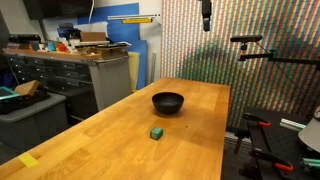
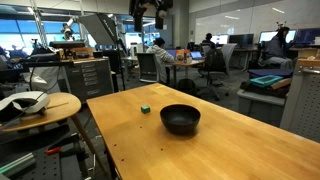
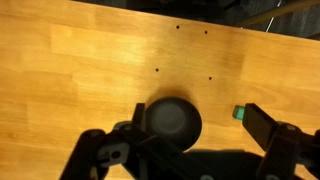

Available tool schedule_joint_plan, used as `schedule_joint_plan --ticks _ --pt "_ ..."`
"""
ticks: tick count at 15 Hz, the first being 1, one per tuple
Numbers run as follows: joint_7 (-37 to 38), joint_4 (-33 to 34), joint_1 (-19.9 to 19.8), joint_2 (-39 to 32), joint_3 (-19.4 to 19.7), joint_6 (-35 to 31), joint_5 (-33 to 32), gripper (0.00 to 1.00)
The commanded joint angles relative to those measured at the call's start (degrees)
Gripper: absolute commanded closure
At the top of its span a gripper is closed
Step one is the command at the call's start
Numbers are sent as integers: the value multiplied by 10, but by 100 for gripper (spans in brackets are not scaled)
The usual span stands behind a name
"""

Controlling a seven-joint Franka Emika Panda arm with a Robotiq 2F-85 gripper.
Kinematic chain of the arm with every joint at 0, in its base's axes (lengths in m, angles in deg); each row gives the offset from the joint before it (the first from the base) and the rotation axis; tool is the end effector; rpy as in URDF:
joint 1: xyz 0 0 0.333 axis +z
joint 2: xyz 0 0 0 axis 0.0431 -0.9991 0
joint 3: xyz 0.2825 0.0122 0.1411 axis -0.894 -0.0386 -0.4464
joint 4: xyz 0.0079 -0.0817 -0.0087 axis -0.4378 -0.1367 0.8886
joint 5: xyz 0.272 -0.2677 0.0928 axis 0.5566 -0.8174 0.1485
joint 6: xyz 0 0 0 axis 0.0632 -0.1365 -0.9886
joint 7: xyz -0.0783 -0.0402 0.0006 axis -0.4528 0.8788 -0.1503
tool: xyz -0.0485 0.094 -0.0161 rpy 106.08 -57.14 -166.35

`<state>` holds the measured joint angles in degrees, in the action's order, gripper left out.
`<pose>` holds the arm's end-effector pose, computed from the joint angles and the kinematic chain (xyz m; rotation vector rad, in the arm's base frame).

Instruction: Put the green block inside the black bowl

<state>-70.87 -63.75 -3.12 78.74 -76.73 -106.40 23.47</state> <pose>0.4584 -0.0674 0.5132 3.1133 0.1938 -0.1961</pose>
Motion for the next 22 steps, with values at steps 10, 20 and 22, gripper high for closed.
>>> schedule_joint_plan --ticks 10,20,22 --pt "-1 5 -6 2 -6 1 2 0" --pt "58 -5 -4 -20 -26 -93 -15 0" --pt "75 -13 -3 -29 -34 -126 -16 0"
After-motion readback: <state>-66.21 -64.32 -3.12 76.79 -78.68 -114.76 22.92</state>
